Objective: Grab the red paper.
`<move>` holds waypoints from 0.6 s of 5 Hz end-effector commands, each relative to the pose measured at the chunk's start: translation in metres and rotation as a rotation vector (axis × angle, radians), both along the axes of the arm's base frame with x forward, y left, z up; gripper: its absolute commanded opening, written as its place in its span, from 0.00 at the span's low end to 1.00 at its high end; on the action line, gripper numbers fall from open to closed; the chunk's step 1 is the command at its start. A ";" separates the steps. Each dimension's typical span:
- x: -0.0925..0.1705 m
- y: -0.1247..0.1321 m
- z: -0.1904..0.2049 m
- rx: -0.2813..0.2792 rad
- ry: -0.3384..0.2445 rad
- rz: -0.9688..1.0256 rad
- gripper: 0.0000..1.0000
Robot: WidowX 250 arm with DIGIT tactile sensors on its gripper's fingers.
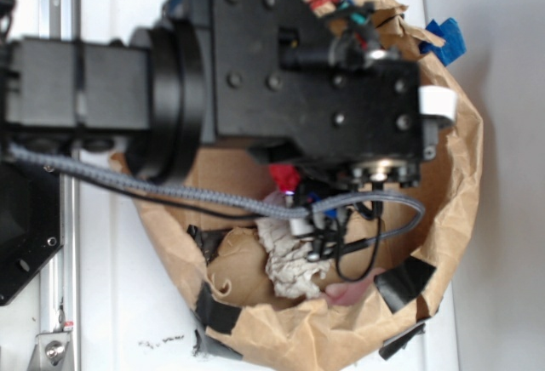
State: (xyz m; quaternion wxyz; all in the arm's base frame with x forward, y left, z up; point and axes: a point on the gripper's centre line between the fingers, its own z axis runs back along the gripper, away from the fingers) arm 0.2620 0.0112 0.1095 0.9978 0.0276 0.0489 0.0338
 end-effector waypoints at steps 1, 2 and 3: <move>0.001 0.021 0.053 0.007 -0.103 -0.173 0.00; 0.000 0.023 0.054 -0.004 -0.150 -0.137 0.00; -0.001 0.021 0.049 0.016 -0.157 -0.115 0.00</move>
